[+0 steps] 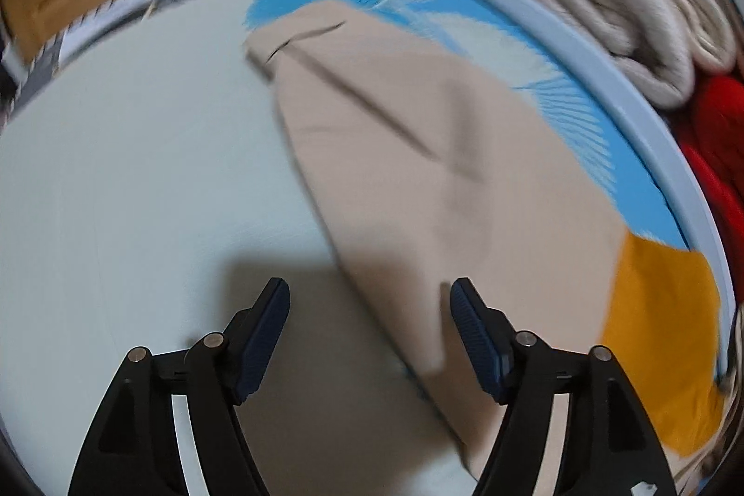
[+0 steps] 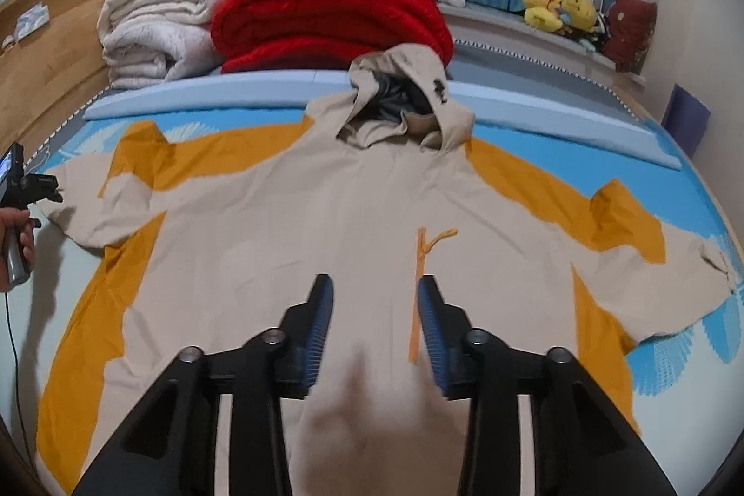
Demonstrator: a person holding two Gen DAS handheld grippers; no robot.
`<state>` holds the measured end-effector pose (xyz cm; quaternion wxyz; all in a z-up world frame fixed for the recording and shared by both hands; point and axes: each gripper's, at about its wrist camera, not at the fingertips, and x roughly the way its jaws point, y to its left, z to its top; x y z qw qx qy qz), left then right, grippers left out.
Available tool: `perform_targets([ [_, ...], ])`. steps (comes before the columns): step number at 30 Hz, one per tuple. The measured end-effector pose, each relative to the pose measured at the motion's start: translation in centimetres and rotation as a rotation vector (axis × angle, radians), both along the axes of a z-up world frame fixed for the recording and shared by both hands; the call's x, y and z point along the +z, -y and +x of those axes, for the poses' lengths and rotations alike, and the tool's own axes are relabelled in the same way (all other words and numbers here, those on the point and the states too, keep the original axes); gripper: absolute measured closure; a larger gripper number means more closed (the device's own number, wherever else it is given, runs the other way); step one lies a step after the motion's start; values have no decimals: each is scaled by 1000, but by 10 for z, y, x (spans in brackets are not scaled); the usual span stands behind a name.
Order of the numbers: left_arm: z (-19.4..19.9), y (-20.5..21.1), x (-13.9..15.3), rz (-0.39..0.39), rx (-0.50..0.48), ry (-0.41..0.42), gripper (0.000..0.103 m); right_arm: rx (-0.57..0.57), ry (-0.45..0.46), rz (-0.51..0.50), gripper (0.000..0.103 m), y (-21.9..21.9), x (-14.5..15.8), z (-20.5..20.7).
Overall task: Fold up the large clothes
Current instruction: 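Move the left tool toward the sleeve nearest it and grasp its cuff, then fold the grasped sleeve across the jacket body toward the right tool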
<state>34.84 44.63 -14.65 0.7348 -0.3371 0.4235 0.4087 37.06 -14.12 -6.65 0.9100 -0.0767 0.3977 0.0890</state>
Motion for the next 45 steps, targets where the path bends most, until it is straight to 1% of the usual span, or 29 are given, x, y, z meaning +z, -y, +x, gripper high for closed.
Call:
perform_targets([
  [1,1,1,0,17,-6,2,38,7,-9,-7,62,-2,-4,0],
  [2,4,4,0,45,-28,-6,40,19,-18,-17,62,-4,-9,0],
  [3,9,7,0,53,-58,-5,53,27,-23,-26,62,-6,-13,0],
  [4,12,11,1,58,-84,10,75,32,-27,-31,62,-7,-16,0],
  [6,17,16,4,79,-114,23,97,39,-44,-37,62,-8,-22,0],
  [7,18,18,7,92,-117,32,100,40,-48,-37,62,-9,-23,-1],
  [10,23,35,26,153,-137,48,102,35,-49,-32,62,-6,-21,-1],
  [11,25,49,40,188,-168,65,103,33,-45,-29,62,-5,-18,-1],
  [13,28,68,60,229,-219,93,103,28,-37,-21,62,-6,-11,-1],
  [16,23,108,94,262,-305,124,103,18,-17,-2,65,-2,5,-2],
  [18,16,136,117,286,-372,126,103,8,-10,18,77,1,18,-4],
  [19,11,151,130,303,-401,124,103,2,-7,29,80,3,24,-4],
  [20,4,165,140,309,-421,123,103,-2,-1,43,82,6,32,-6],
  [23,-11,199,158,305,-487,121,103,2,25,74,82,11,50,-15],
  [26,-29,239,164,319,-562,130,103,7,34,97,82,14,64,-26],
  [29,-41,271,151,308,-617,143,103,30,25,105,82,14,67,-37],
  [31,-34,291,142,286,-656,106,103,49,40,81,82,11,66,-48],
  [32,-29,303,139,279,-685,113,103,53,38,76,82,11,63,-53],
  [33,-26,314,137,283,-710,115,103,56,28,77,82,11,60,-57],
  [35,-18,336,129,291,-756,91,102,55,2,84,82,11,53,-65],
  [36,-14,345,122,272,-775,77,100,53,-8,83,82,11,49,-68],
  [37,-11,351,114,241,-789,59,95,52,-15,81,82,12,46,-72],
  [39,-4,358,94,135,-805,15,94,45,-19,91,82,15,43,-76],
  [41,-5,355,85,60,-779,-2,83,35,-24,107,82,20,41,-78],
  [43,-9,345,87,10,-729,24,54,25,-27,124,82,23,41,-78],
  [45,-13,331,92,-36,-685,54,45,20,-28,134,82,25,41,-75],
])
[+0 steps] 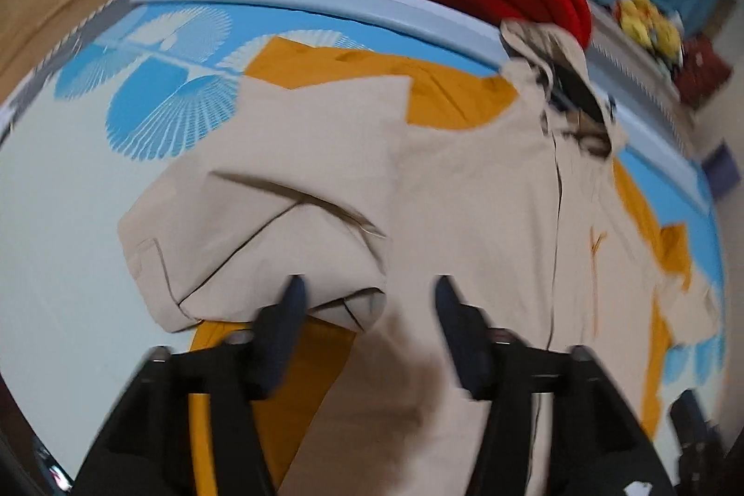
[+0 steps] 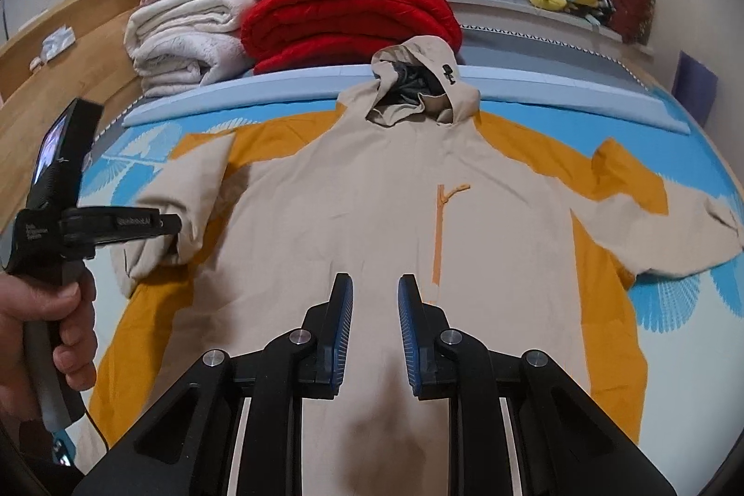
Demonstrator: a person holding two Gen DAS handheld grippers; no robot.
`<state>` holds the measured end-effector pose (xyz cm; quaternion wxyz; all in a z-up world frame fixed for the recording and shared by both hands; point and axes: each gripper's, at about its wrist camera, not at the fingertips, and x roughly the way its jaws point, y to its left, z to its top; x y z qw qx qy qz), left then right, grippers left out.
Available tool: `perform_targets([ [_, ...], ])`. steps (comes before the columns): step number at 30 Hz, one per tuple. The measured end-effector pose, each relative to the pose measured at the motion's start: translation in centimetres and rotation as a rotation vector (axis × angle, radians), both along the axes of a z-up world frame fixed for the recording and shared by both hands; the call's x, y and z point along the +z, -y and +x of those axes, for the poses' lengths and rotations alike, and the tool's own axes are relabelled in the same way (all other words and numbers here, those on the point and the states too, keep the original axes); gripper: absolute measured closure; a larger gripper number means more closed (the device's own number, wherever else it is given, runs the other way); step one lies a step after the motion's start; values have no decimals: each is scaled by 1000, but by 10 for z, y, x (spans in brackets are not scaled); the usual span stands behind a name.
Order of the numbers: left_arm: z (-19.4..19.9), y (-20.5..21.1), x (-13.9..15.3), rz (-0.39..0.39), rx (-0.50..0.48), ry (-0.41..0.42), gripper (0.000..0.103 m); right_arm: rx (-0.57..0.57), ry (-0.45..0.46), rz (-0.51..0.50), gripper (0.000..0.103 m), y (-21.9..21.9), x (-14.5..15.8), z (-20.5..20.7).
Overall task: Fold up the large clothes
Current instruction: 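Fold the grasped sleeve across the jacket body toward the right tool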
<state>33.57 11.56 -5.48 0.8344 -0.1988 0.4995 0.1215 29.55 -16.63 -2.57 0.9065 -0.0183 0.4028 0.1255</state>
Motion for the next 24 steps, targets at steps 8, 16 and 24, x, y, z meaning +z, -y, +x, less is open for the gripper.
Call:
perform_targets([
  [8,-30,-88,-15,-209,236,-33,45,9,-29,40,81,-6,-6,20],
  [16,-39,-158,-83,-206,450,-256,52,72,-38,36,81,-24,-14,33],
  [24,-23,-144,-70,-97,465,-238,96,92,-87,19,81,-28,-31,50],
])
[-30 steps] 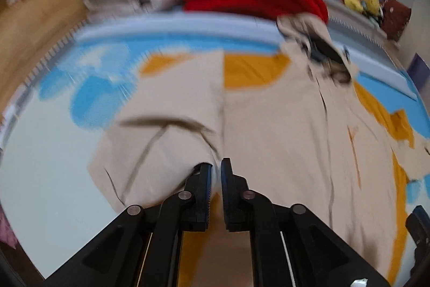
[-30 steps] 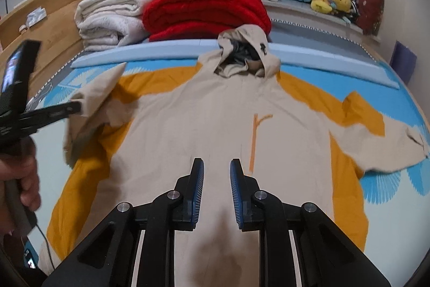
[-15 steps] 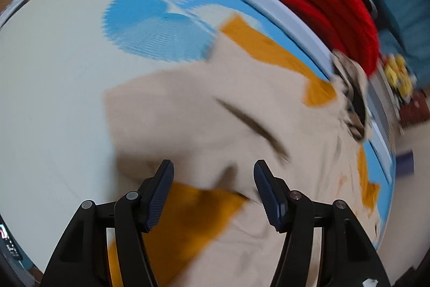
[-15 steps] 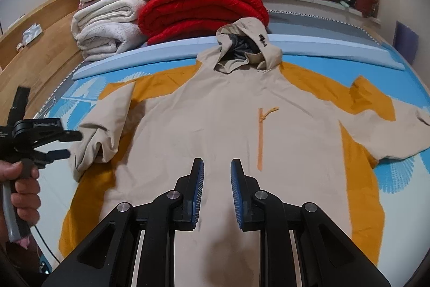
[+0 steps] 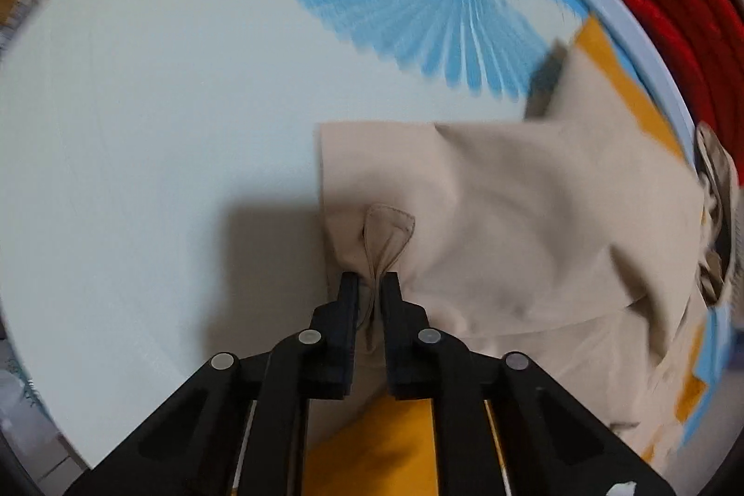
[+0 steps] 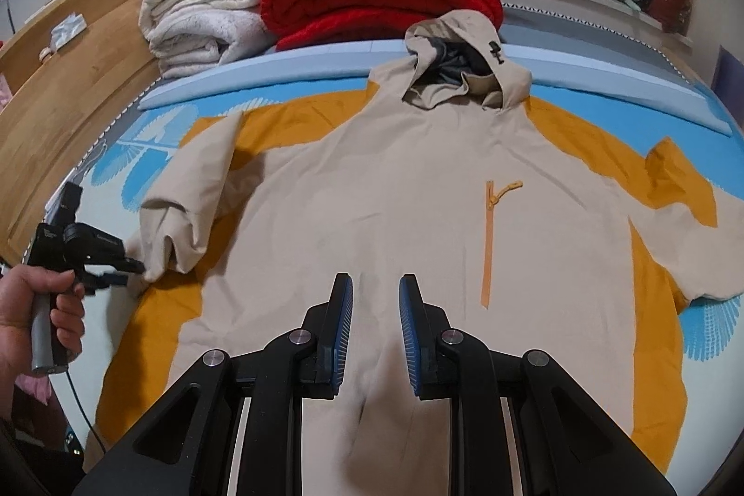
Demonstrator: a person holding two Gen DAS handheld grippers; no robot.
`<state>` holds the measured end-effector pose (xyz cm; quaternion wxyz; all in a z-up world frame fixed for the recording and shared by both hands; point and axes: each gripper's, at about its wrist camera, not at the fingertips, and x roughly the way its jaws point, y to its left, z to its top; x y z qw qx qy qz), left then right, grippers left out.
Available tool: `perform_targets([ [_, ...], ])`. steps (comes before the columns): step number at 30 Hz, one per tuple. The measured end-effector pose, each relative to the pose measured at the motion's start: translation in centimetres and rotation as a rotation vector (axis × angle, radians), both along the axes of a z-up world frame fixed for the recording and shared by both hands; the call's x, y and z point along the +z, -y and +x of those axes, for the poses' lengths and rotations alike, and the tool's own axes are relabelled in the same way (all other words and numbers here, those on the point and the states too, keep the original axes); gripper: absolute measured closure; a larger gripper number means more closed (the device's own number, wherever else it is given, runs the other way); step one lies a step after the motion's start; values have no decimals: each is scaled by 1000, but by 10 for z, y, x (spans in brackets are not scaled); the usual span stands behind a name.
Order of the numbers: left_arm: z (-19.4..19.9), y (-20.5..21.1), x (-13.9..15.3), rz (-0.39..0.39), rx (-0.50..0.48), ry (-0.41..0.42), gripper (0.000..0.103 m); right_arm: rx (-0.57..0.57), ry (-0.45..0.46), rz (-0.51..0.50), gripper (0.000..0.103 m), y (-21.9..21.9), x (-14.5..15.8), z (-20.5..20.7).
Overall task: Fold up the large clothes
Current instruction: 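Fold the grasped sleeve across the jacket body toward the right tool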
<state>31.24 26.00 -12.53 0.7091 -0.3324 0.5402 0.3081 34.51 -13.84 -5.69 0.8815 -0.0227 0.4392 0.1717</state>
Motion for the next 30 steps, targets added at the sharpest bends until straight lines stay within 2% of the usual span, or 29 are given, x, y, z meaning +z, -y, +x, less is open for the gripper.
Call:
perform_targets([
  [1,1,4,14,62,5,22,97,0,-4,0,81,1,-1,1],
  [2,5,13,35,128,-5,80,97,0,-6,-1,81,1,-2,2],
  [3,9,22,50,158,-20,137,98,-1,-6,-3,81,2,-3,3],
  [4,14,35,67,175,-50,214,98,-2,-6,-5,81,2,-4,5],
  [6,27,70,96,169,-176,388,102,-5,-9,-4,81,2,-5,8],
  [7,36,96,111,157,-280,487,103,-6,-10,-3,81,1,-6,8],
  [8,42,115,119,142,-355,539,103,-7,-12,-1,81,0,-7,10],
  [10,52,158,127,18,-521,654,103,-7,-16,15,81,0,-8,13],
  [11,60,182,124,-101,-626,684,103,-3,-17,28,81,0,-8,15],
  [13,72,208,117,-206,-731,666,93,7,-15,48,81,0,-9,18],
  [14,73,218,115,-200,-751,657,92,11,-14,56,79,0,-9,19],
  [16,75,217,114,-162,-727,652,87,17,-17,73,73,0,-12,21],
  [19,79,195,113,-186,-651,666,87,14,-42,108,65,3,-15,26],
  [21,65,172,115,-193,-618,667,87,7,-72,149,56,5,-18,30],
  [23,64,167,113,-200,-601,653,87,10,-100,176,55,5,-22,33],
  [24,68,167,110,-226,-614,651,87,11,-116,198,55,4,-25,34],
  [26,70,176,110,-377,-700,695,87,14,-136,226,55,2,-27,36],
  [28,73,187,116,-499,-793,745,78,35,-153,242,55,-3,-29,37],
  [29,71,192,123,-510,-827,768,76,57,-157,248,55,-7,-29,36],
  [30,69,195,129,-490,-841,790,75,75,-154,247,55,-10,-29,35],
])
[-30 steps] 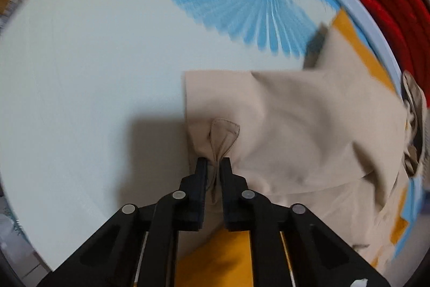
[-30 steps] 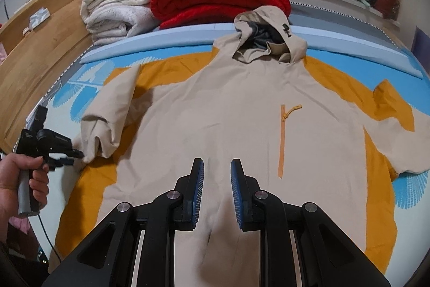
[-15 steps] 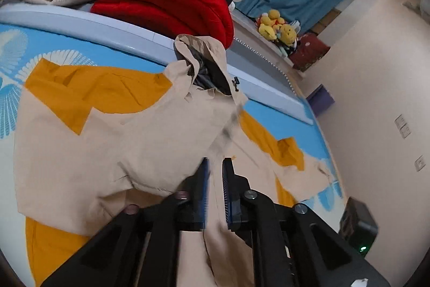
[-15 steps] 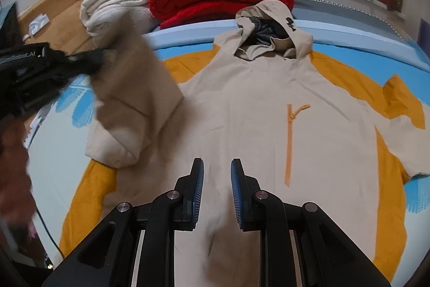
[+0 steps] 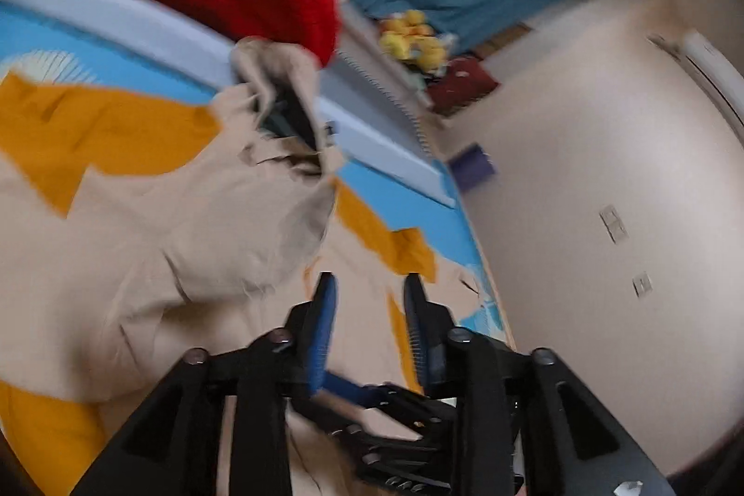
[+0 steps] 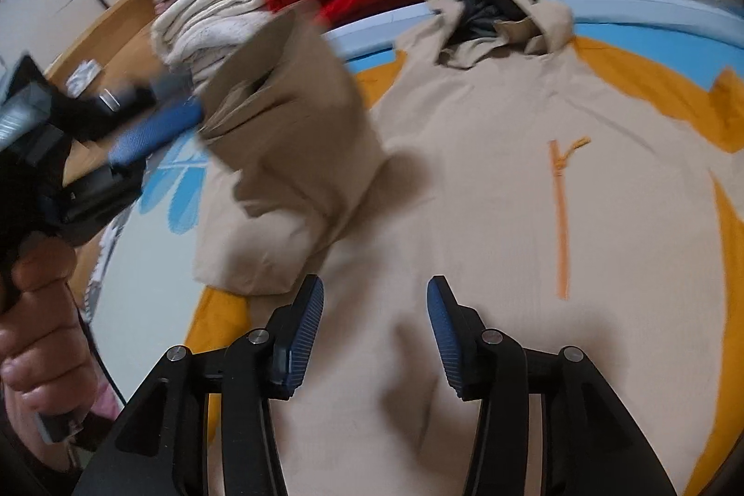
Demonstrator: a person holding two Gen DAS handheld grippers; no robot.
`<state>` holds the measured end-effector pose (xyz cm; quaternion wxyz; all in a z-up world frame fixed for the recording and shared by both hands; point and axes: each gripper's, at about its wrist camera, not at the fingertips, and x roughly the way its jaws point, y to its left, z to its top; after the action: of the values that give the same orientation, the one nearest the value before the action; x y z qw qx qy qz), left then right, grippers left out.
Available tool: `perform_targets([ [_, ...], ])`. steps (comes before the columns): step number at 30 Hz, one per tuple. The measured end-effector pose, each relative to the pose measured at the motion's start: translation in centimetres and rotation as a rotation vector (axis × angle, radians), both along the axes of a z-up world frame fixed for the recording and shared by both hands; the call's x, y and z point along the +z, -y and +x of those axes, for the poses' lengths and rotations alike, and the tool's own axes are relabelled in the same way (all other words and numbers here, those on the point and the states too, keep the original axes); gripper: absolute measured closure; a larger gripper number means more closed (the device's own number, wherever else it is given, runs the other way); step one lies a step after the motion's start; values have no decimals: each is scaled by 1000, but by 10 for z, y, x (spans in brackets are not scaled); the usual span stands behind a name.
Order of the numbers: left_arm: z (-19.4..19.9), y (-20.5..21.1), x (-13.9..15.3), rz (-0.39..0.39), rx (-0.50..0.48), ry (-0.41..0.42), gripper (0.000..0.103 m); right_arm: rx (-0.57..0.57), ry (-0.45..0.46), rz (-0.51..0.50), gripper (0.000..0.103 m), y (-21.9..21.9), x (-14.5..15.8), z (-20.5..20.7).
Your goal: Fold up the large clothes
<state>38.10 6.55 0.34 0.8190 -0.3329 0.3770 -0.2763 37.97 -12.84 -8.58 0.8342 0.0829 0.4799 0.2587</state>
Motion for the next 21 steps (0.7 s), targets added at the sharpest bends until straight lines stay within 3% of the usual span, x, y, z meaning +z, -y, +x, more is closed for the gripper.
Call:
perform_targets([
  [4,2,-9,-1,9,64,-18,75,31,11,9,53,-8,1,-5],
  [10,9,-24,-16,192,217,-95,75,-15,-56,7,50,-6,-13,2],
  [12,12,-25,-23,295,250,-141,75,-84,-124,-70,50,0,-28,8],
  [16,16,-13,-47,561,277,-242,75,-248,-225,-105,50,28,-49,18],
  [21,11,-10,-56,576,245,-282,75,-388,-280,-117,50,57,-67,28],
])
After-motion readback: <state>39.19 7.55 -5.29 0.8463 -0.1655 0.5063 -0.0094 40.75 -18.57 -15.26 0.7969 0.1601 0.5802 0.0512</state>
